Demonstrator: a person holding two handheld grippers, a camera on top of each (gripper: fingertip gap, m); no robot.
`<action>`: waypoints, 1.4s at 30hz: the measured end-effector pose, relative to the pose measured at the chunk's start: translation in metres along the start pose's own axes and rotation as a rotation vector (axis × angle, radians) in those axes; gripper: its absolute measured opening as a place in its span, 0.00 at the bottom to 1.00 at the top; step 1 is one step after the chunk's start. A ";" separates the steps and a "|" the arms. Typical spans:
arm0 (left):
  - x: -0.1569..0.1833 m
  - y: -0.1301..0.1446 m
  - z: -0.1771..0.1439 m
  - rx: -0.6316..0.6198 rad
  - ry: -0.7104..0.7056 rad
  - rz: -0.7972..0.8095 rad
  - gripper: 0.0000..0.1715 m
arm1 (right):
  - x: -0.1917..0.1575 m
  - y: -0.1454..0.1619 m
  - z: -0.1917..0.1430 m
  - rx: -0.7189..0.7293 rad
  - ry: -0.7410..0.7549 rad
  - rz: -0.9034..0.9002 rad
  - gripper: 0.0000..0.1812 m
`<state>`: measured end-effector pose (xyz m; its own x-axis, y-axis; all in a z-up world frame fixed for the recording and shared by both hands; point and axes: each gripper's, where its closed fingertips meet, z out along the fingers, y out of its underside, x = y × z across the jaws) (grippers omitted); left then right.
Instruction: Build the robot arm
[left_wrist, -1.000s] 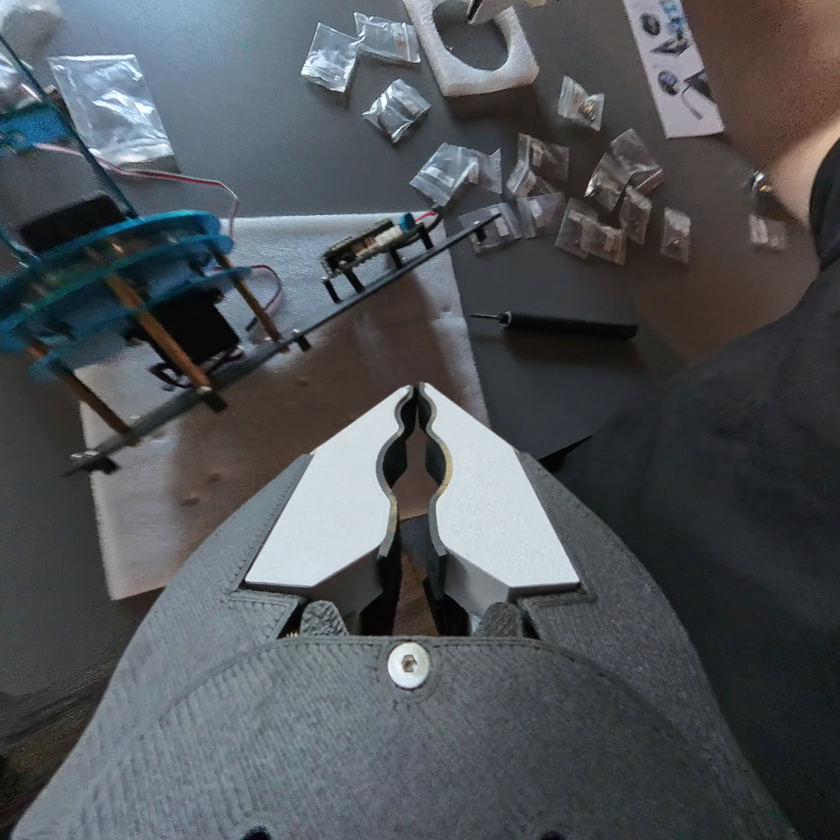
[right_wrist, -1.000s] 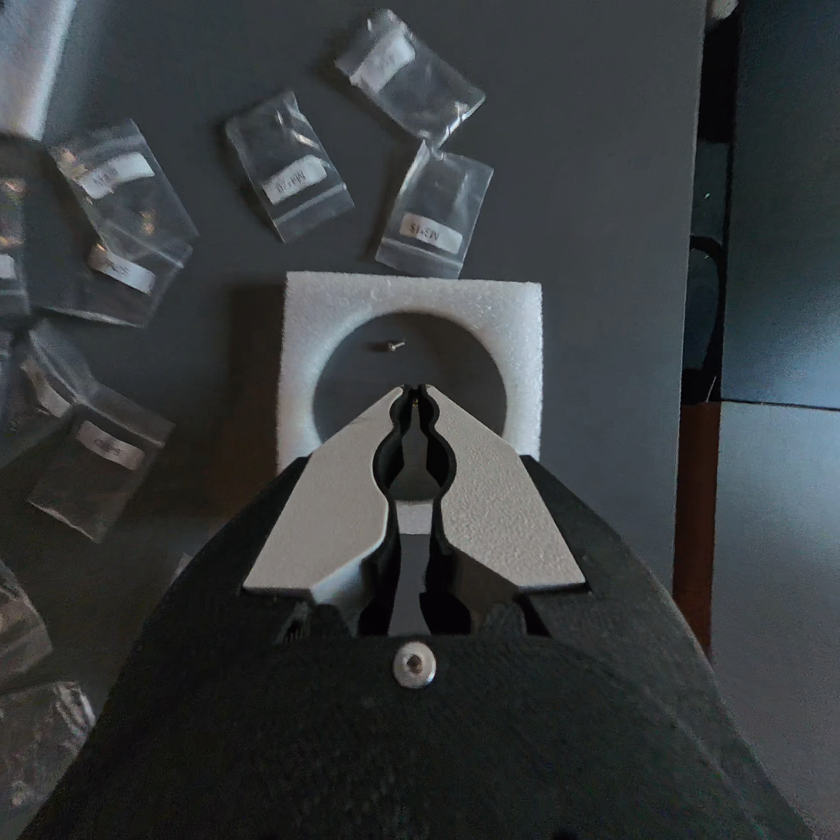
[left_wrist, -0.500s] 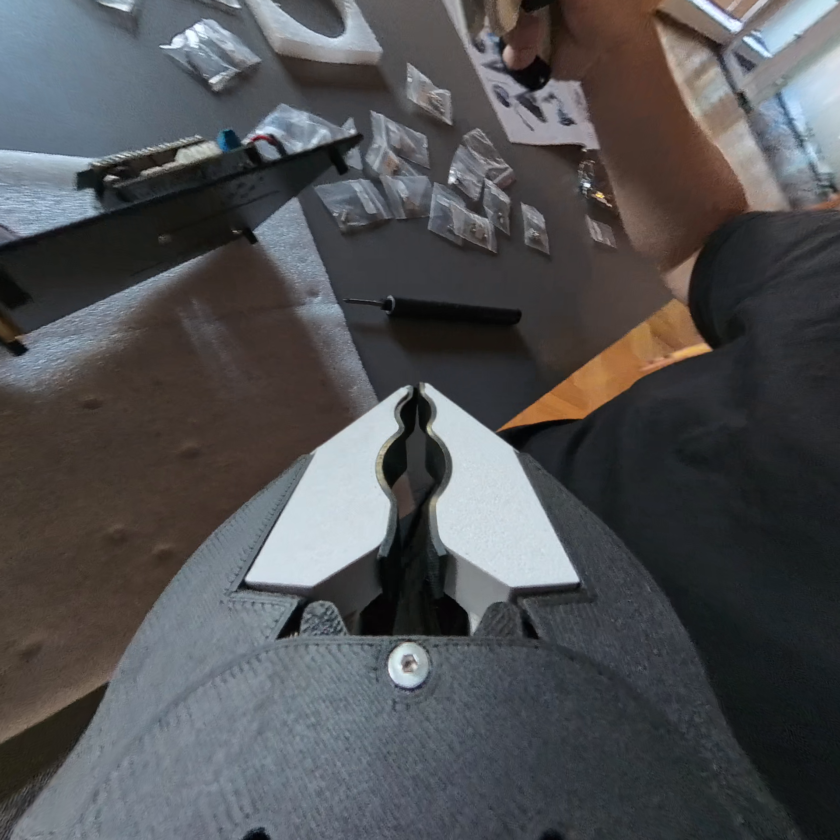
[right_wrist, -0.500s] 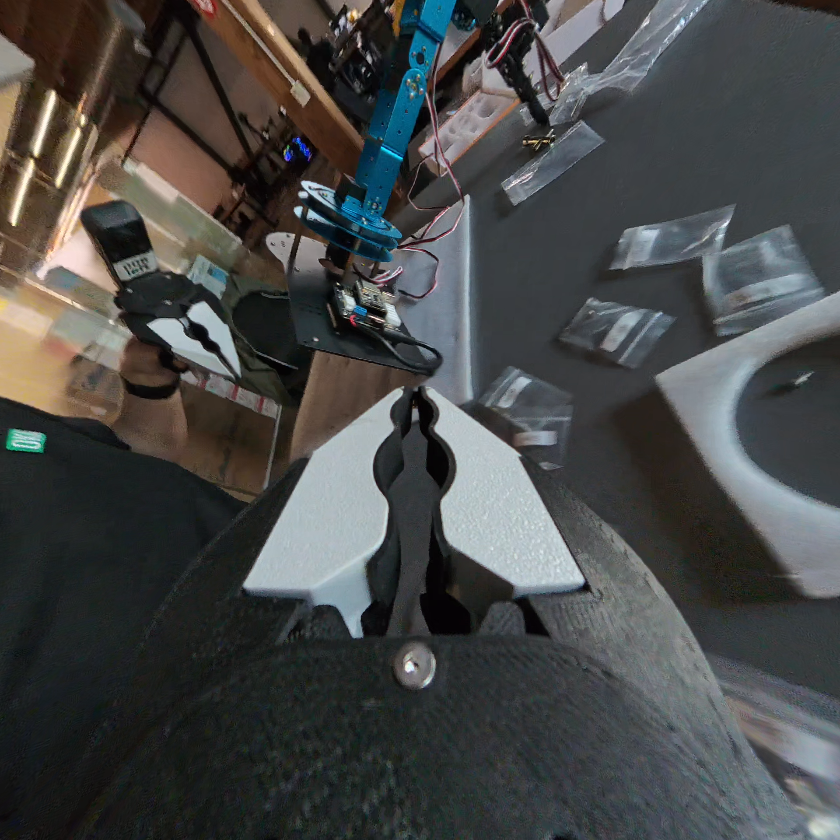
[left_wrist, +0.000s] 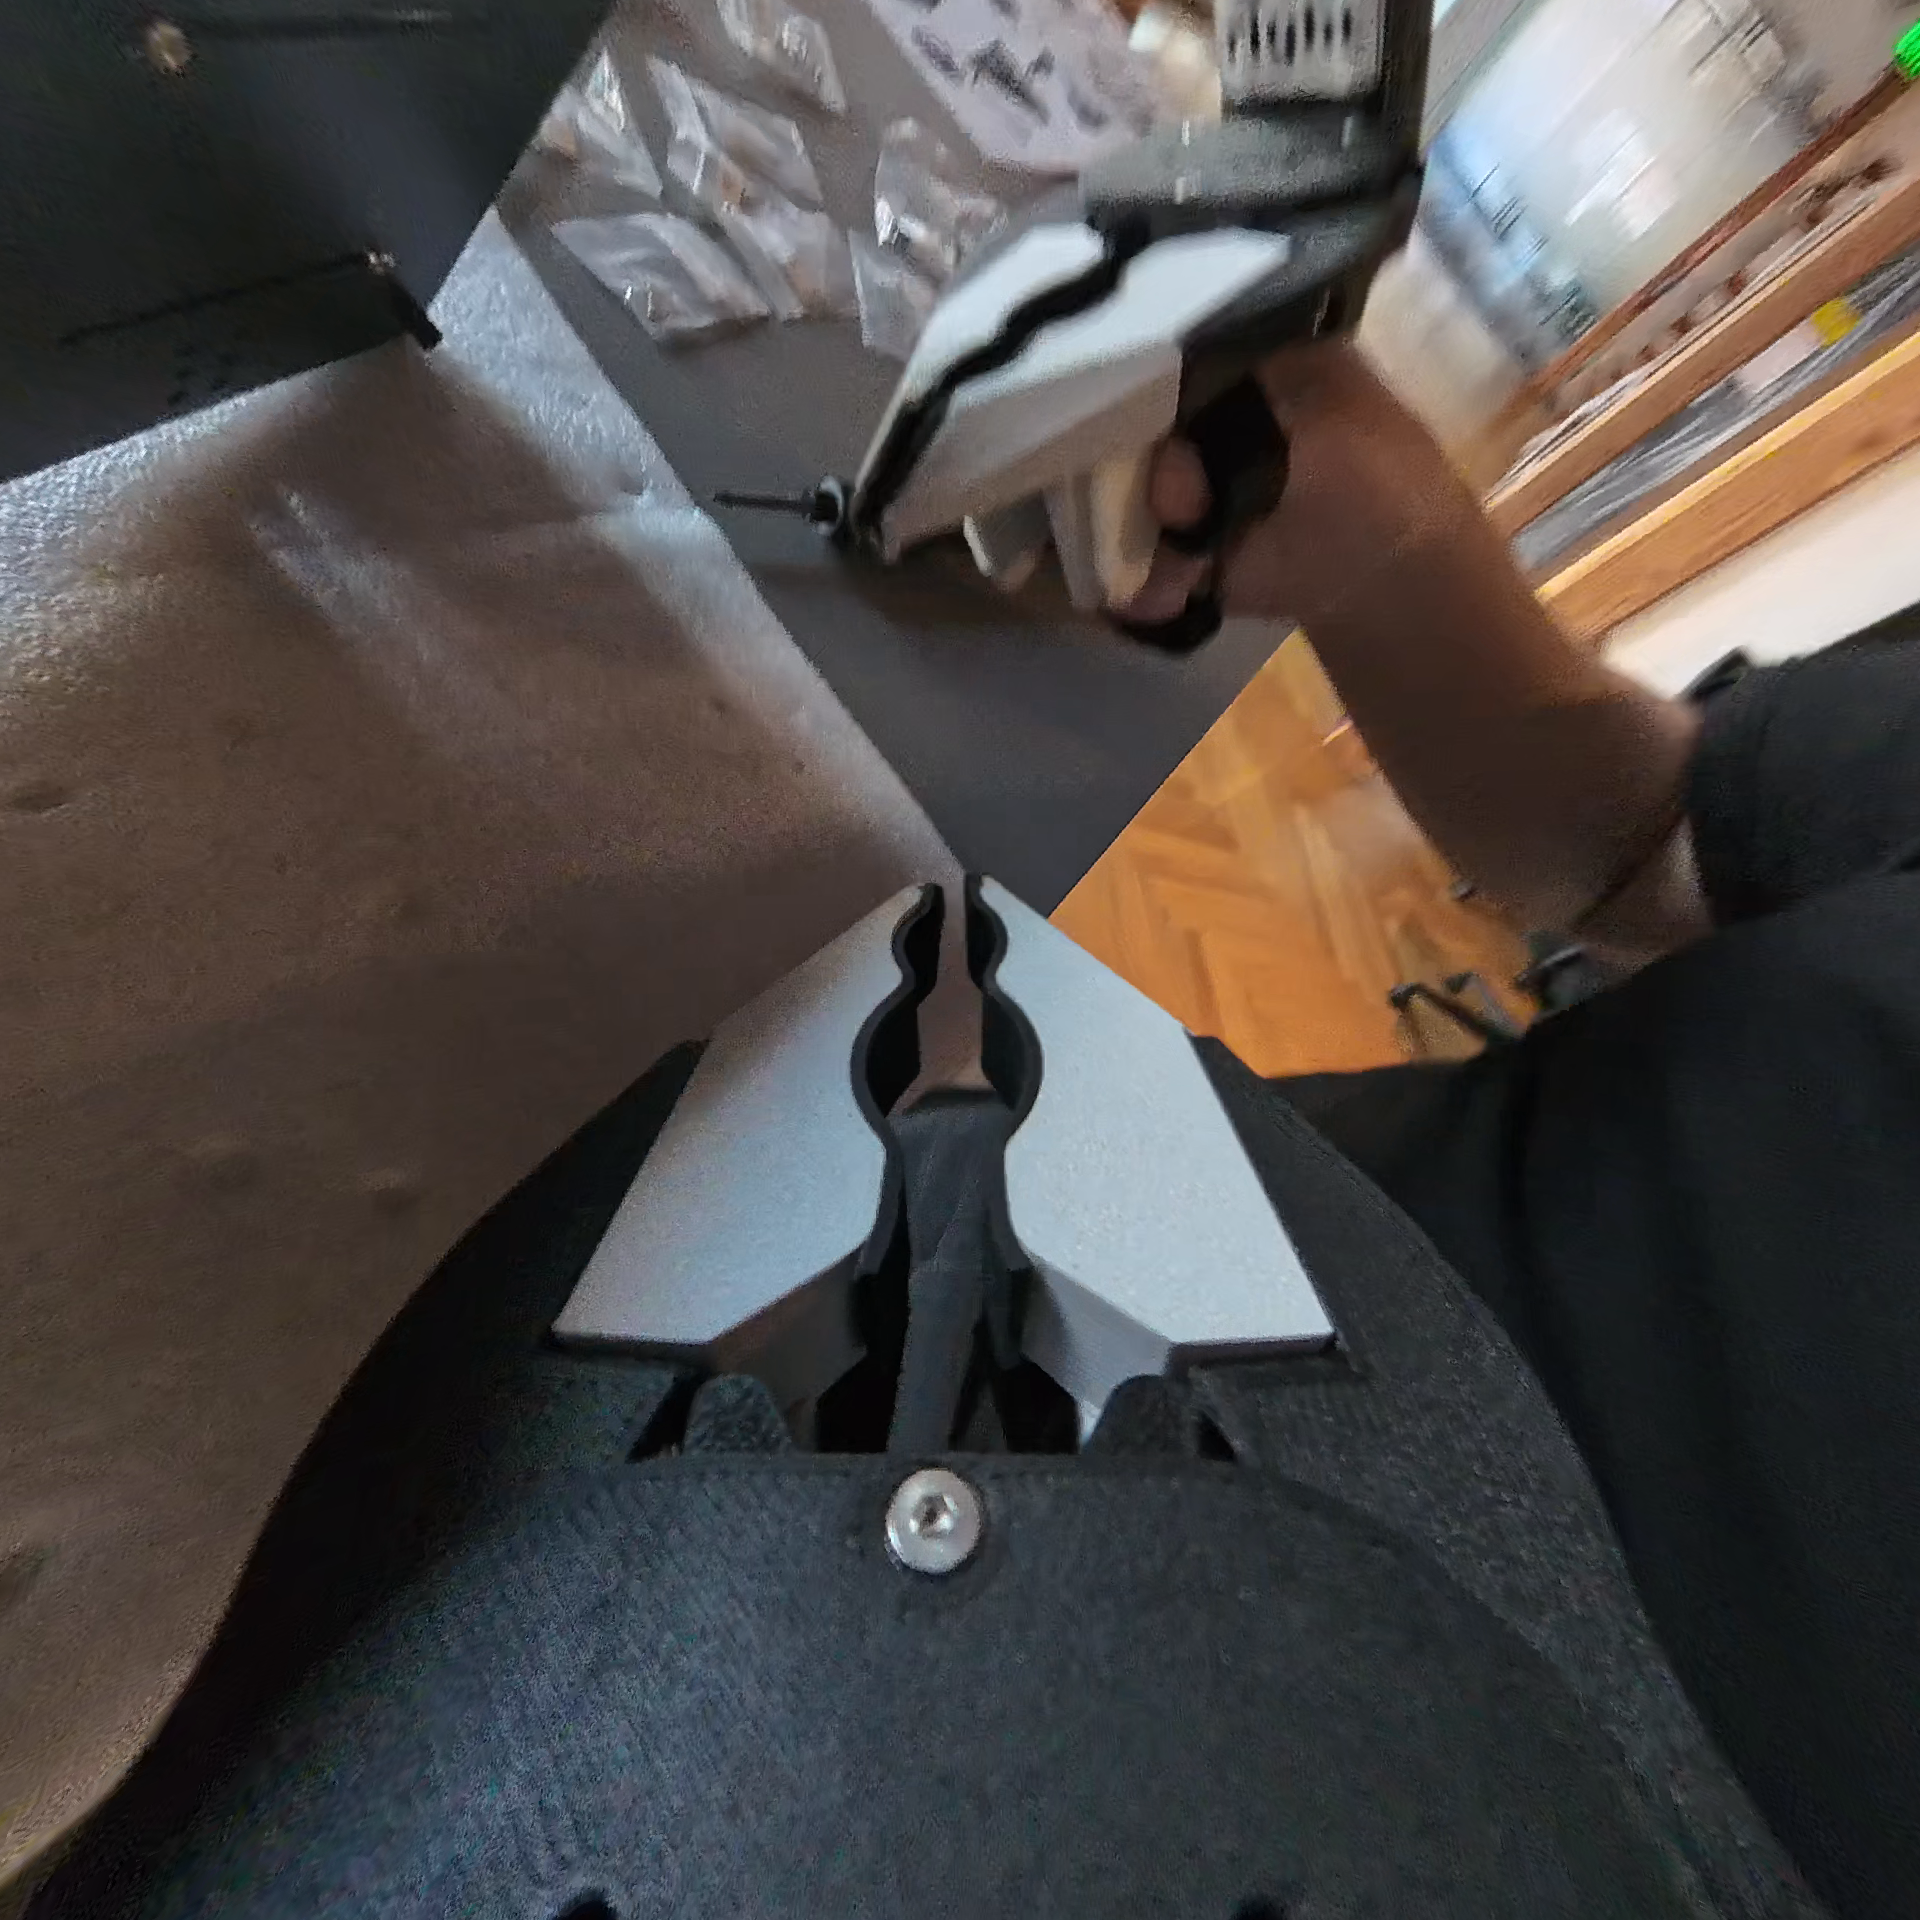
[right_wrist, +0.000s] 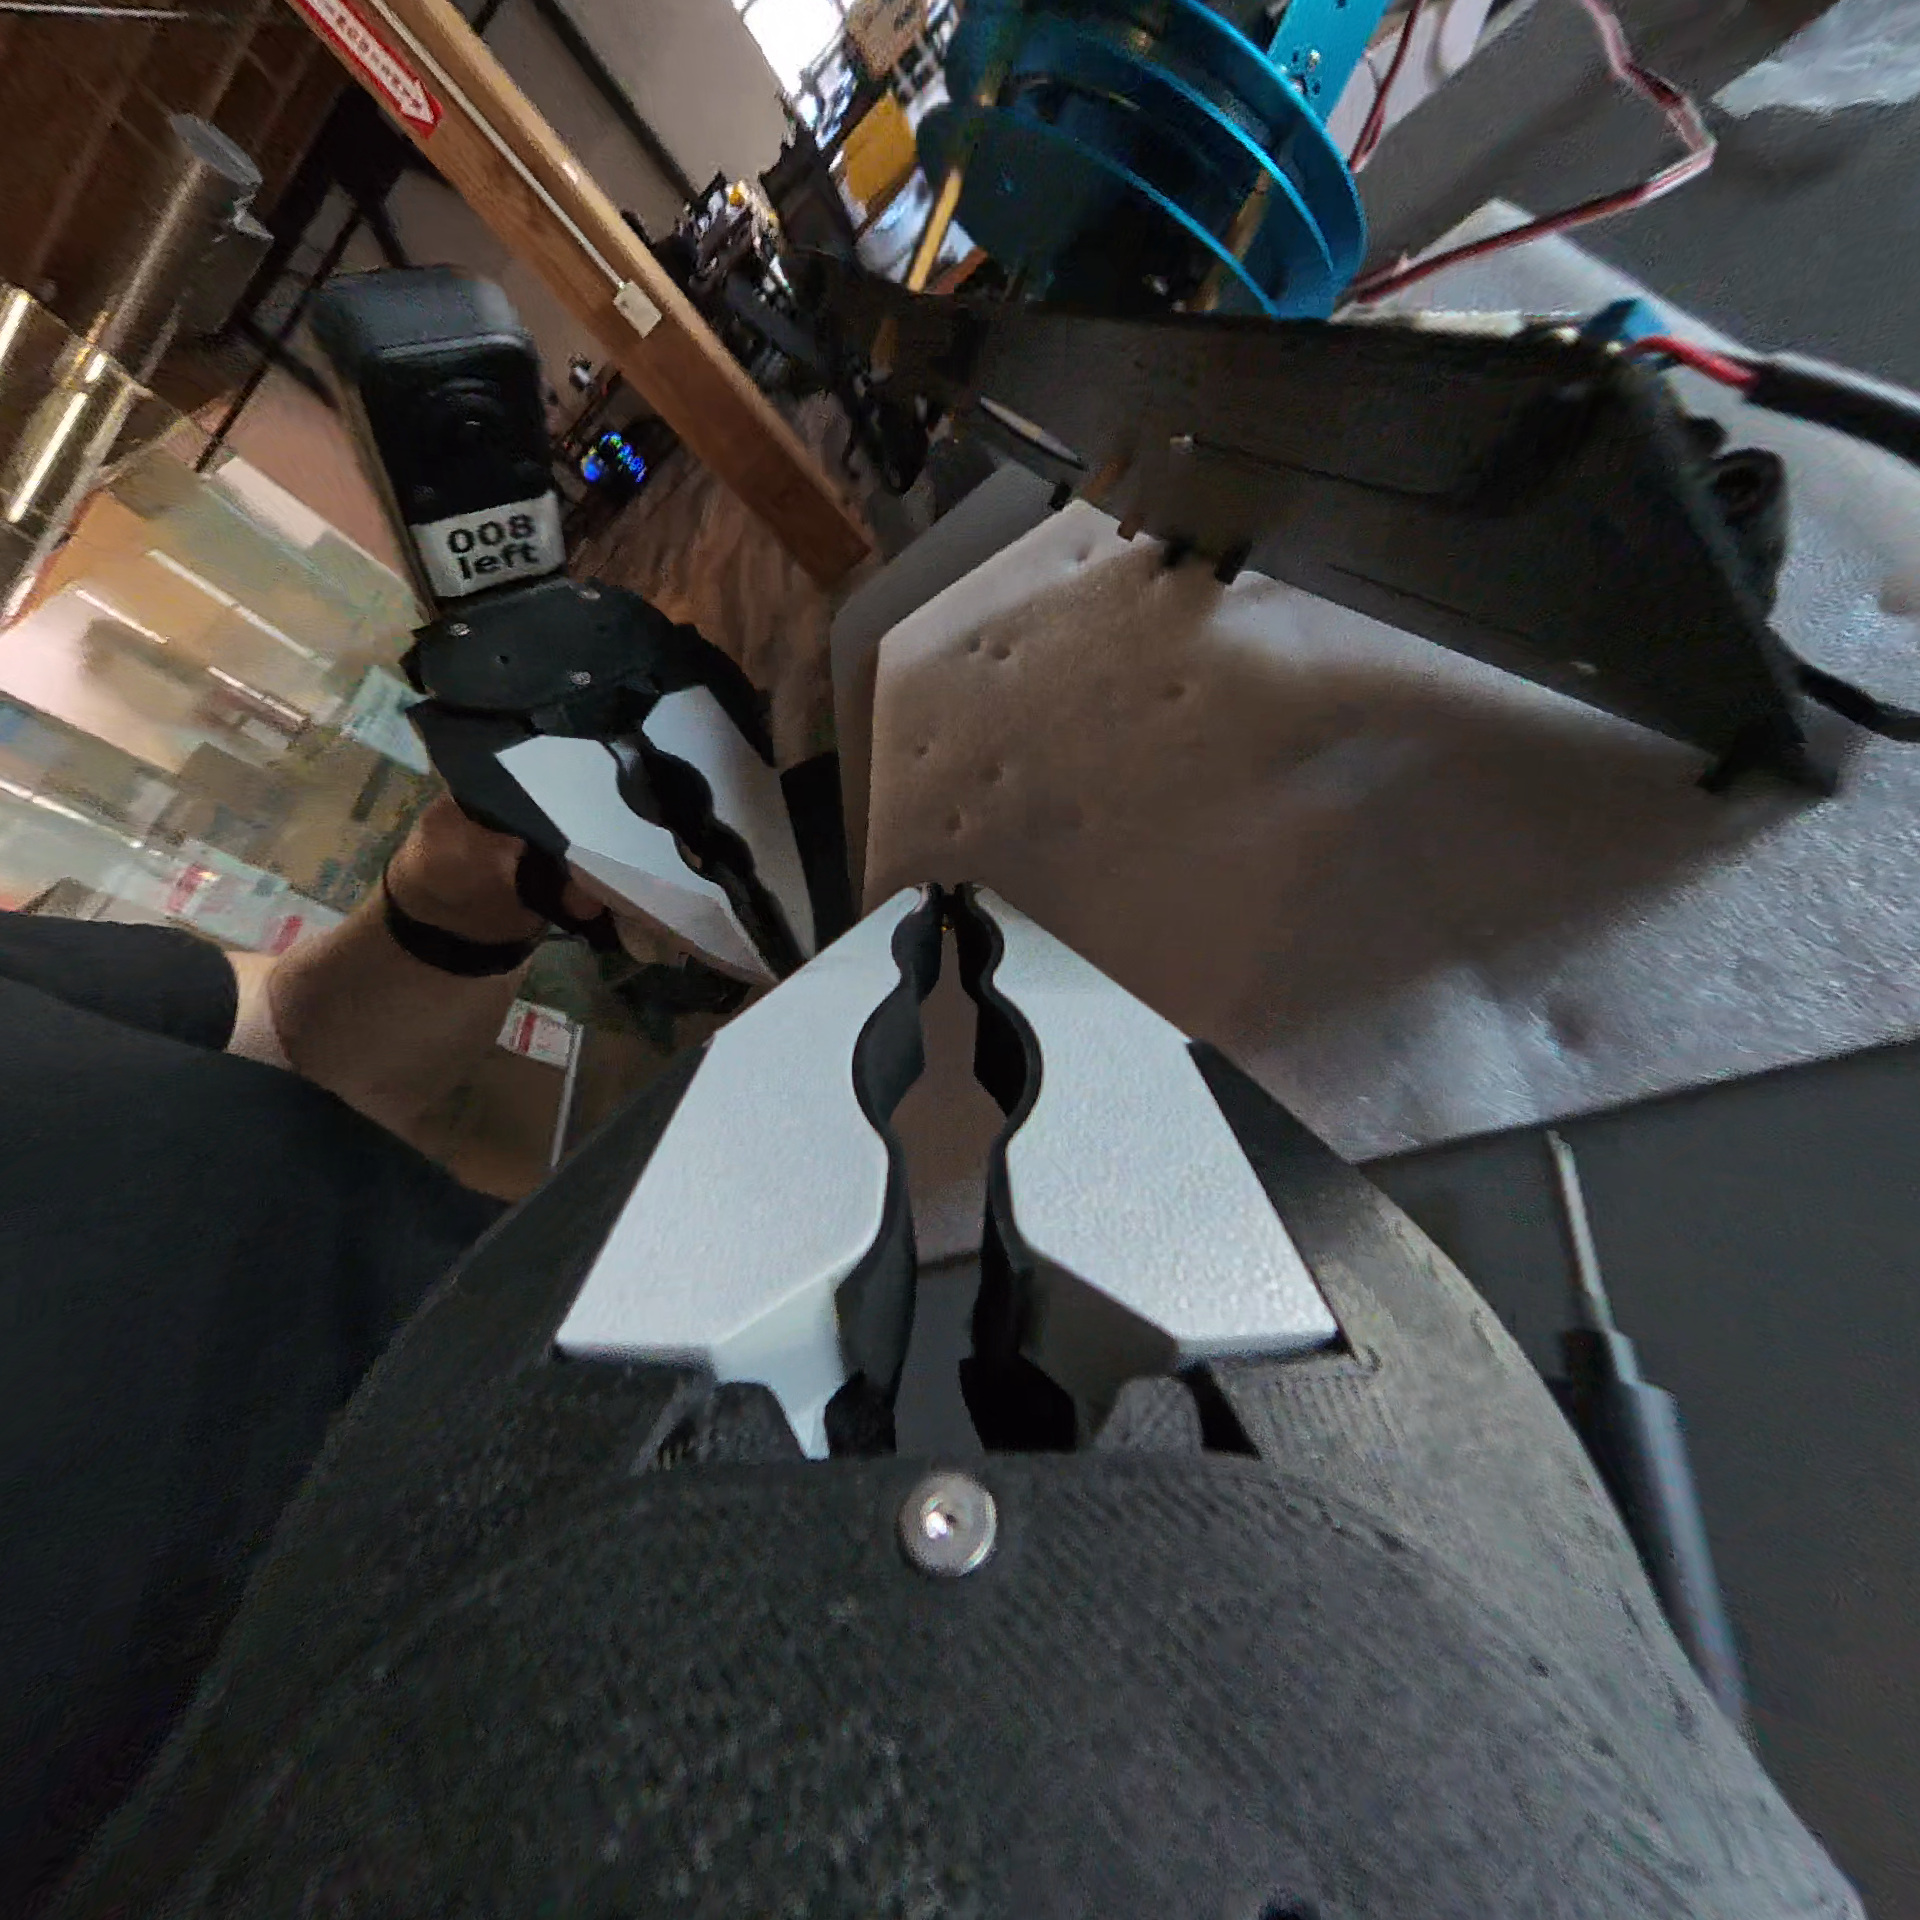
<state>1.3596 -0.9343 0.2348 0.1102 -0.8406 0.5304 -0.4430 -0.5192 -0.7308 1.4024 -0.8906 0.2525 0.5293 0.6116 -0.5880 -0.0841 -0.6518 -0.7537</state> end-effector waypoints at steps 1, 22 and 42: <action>-0.002 -0.003 0.001 0.030 0.021 -0.010 0.03 | -0.003 0.001 0.004 0.014 0.008 -0.007 0.01; -0.040 -0.002 0.004 -0.191 -0.228 0.544 0.01 | 0.067 0.038 -0.098 -0.216 0.511 -0.473 0.12; -0.055 0.001 0.013 -0.315 -0.212 0.617 0.00 | 0.097 0.072 -0.108 -0.290 0.605 -0.433 0.09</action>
<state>1.3646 -0.8912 0.1993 -0.0870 -0.9946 -0.0572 -0.7121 0.1023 -0.6946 1.5392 -0.9263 0.1732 0.8381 0.5418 0.0631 0.4124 -0.5537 -0.7234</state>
